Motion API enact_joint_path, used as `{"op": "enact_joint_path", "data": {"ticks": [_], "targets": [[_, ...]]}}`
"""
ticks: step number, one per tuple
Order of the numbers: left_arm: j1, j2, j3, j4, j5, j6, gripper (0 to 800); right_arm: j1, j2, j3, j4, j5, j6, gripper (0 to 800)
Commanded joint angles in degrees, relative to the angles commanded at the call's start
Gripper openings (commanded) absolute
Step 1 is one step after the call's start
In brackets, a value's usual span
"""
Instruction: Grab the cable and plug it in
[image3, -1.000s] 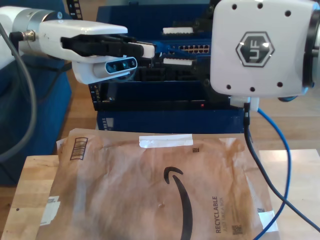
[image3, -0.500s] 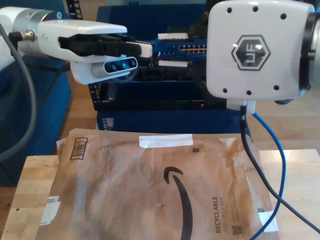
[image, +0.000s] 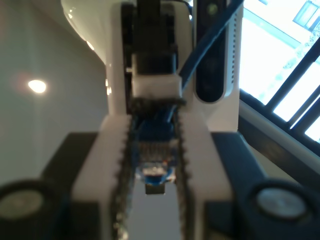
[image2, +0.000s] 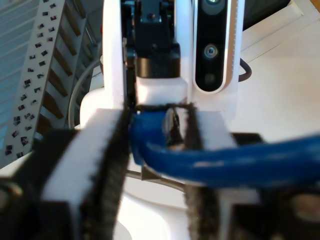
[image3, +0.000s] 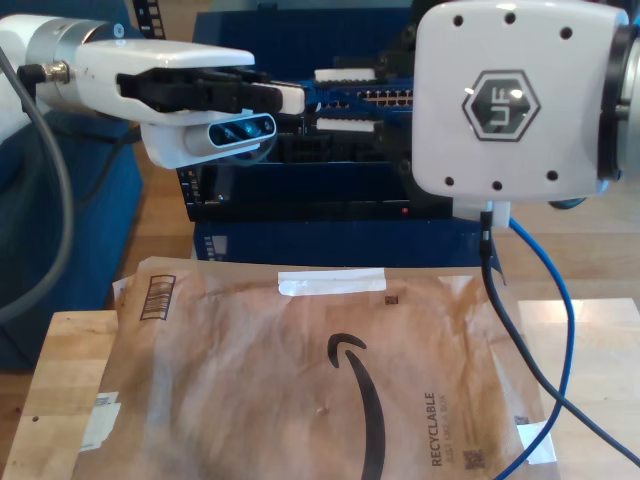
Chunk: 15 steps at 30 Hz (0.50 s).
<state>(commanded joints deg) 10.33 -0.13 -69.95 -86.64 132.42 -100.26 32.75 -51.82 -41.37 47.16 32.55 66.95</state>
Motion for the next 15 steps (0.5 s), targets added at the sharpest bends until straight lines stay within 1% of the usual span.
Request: {"op": "enact_joint_path", "data": {"ticks": [1, 2, 5, 6, 8, 11, 12, 15], "targets": [[0.0, 0.0, 0.0, 0.0, 0.2, 0.0, 30, 0.0, 0.1, -0.1, 0.0, 0.0, 0.0, 24], [0.0, 0.0, 0.0, 0.0, 0.3, 0.0, 59, 0.0, 0.2, 0.0, 0.0, 0.0, 0.0, 9], [0.0, 0.1, 0.2, 0.1, 0.6, -0.2, 339, 0.1, 0.2, -0.1, 0.0, 0.0, 0.1, 1], [0.0, 0.2, 0.3, 0.1, 0.6, -0.1, 417, 0.0, 0.2, -0.1, 0.0, 0.0, 0.1, 1], [0.0, 0.3, 0.2, 0.1, 0.6, -0.3, 469, 0.1, 0.2, -0.1, 0.0, -0.1, 0.1, 1], [0.1, 0.2, 0.1, 0.0, 0.4, -1.2, 638, 0.0, 1.1, -0.4, 0.4, -0.1, 1.7, 1], [0.2, 0.1, 0.0, 0.0, 0.4, -1.5, 646, 0.0, 1.7, -0.5, 0.4, -0.1, 2.9, 1], [0.6, -0.1, -0.4, 0.3, -0.6, -3.3, 751, -0.1, 4.2, -1.6, 0.4, 0.1, 4.8, 0]]}}
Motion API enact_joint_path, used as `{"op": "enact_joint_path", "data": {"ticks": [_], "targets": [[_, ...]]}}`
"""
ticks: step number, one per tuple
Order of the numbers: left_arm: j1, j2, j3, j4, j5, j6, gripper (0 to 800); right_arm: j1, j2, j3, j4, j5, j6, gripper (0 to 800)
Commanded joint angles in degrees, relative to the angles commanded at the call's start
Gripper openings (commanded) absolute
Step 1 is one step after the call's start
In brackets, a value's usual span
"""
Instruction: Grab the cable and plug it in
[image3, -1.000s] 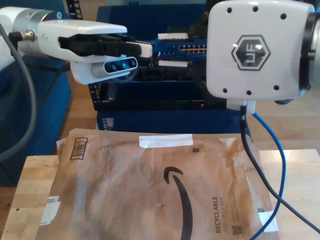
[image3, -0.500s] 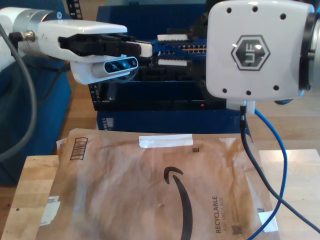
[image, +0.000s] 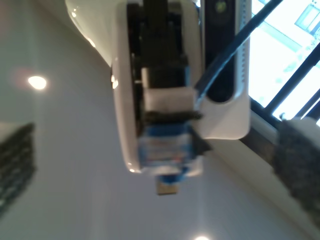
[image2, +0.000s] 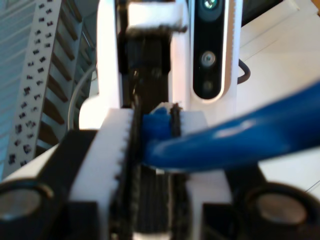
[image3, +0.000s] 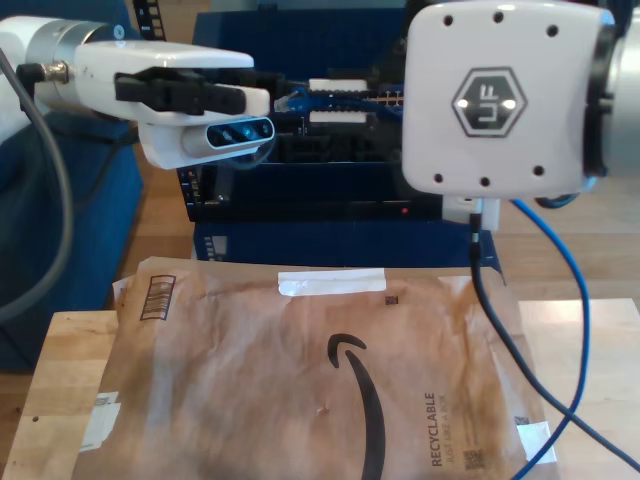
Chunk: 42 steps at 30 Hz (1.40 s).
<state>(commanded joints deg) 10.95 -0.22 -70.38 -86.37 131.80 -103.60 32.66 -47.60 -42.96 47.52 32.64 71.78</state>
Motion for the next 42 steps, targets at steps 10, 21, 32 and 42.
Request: {"op": "enact_joint_path", "data": {"ticks": [10, 21, 32, 42], "targets": [[10.2, 0.0, -5.2, 7.1, -11.0, -0.9, 795, -15.6, 6.7, -6.2, -0.6, 14.4, 7.6, 0], [15.3, -0.4, -16.2, 46.1, -12.8, 9.3, 797, -35.4, 10.7, -5.7, -10.9, 39.1, 16.4, 0], [34.2, -10.5, -4.3, 79.6, -11.6, 38.8, 798, -35.4, 10.7, -2.5, -27.9, 41.3, 27.3, 0], [62.2, -13.5, 12.5, 88.6, -18.3, 73.7, 798, -35.3, 7.8, 2.1, -31.2, 42.1, 29.4, 0]]}}
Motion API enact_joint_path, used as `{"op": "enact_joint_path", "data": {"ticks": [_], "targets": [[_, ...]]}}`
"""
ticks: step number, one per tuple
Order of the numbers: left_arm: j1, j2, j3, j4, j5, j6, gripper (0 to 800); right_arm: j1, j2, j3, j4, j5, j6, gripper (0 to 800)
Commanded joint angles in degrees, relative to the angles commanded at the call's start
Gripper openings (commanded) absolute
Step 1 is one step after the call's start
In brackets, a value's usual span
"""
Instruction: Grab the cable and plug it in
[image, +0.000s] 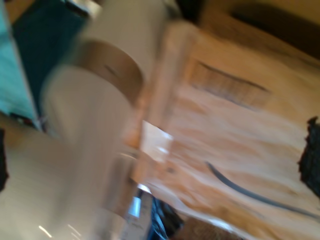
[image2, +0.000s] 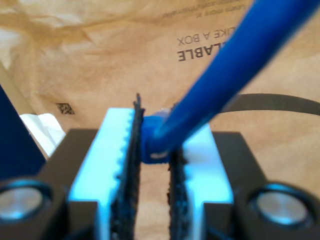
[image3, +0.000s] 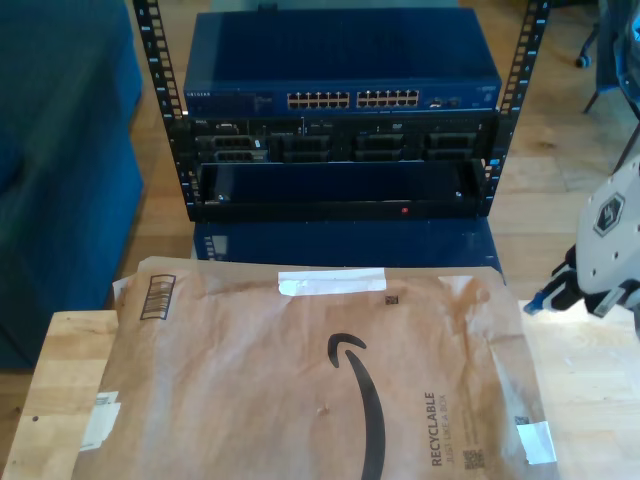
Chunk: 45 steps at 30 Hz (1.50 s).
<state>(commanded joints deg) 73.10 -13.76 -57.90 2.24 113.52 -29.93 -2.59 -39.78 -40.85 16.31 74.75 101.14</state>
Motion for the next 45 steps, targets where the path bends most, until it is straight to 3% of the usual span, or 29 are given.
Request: {"op": "enact_joint_path", "data": {"ticks": [6, 11, 16, 23, 28, 34, 38, 45], "targets": [[9.9, -4.4, 14.2, 1.9, -5.2, 9.9, 799, -0.1, -2.8, 2.2, -1.0, 0.6, 0.1, 0], [12.9, -11.4, 27.3, 2.4, -14.3, 12.5, 799, -0.1, -5.3, 5.3, -0.9, 1.2, 0.5, 0], [14.1, -16.5, 32.9, 3.0, -17.5, 12.7, 799, -0.1, -7.5, 8.9, -0.9, 0.8, 1.8, 0], [14.9, -17.1, 39.1, 3.1, -26.8, 15.1, 799, -0.2, -9.7, 9.0, -0.9, 1.1, 2.5, 0], [22.0, -17.1, 42.7, 3.7, -37.5, 18.5, 799, -0.2, -11.5, 9.1, -1.0, 1.4, 3.8, 0], [23.4, -18.1, 46.3, 3.6, -40.9, 23.7, 799, -0.1, -12.6, 11.2, -0.7, 1.1, 3.9, 0], [23.4, -17.9, 51.8, 3.3, -51.3, 24.4, 799, -0.1, -12.7, 10.7, -0.8, -0.1, 3.4, 0], [23.4, -16.6, 52.7, 3.3, -53.1, 24.7, 800, 0.1, -11.8, 12.0, -1.4, -11.5, -3.2, 0]]}}
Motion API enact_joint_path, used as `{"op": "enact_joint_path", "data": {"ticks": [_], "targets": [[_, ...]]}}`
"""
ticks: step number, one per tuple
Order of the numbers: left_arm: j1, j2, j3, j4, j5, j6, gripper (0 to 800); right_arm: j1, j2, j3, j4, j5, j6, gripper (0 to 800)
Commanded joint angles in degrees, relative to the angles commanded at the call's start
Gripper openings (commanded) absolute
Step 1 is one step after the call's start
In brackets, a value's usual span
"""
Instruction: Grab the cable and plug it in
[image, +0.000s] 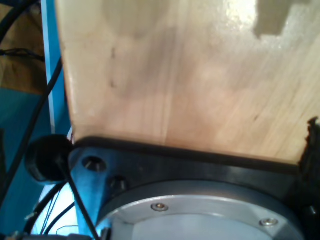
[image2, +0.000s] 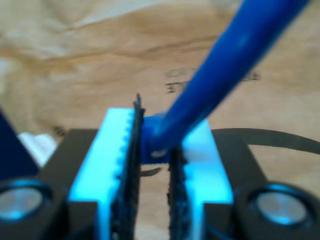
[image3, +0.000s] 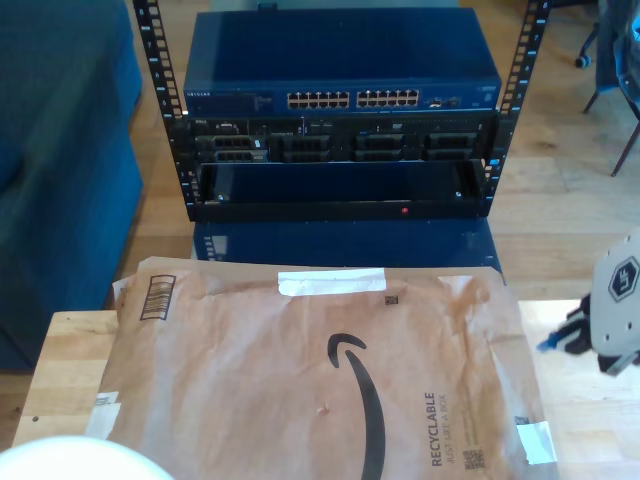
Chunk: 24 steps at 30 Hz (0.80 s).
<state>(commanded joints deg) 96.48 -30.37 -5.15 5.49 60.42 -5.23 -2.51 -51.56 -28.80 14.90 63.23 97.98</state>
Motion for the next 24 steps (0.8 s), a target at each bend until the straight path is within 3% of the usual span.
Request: {"op": "enact_joint_path", "data": {"ticks": [9, 19, 24], "targets": [[0.0, 0.0, -0.1, 0.0, 0.0, 0.0, 800, 3.1, 2.7, 1.6, 0.1, -19.9, -1.1, 0], [0.0, 0.0, 0.0, 0.0, 0.0, -0.1, 800, 17.3, 16.7, 1.1, -5.0, -39.6, -1.6, 0], [0.0, 0.0, -0.1, 0.0, 0.0, 0.0, 800, 20.2, 17.0, 5.1, -5.0, -51.0, -1.4, 0]]}}
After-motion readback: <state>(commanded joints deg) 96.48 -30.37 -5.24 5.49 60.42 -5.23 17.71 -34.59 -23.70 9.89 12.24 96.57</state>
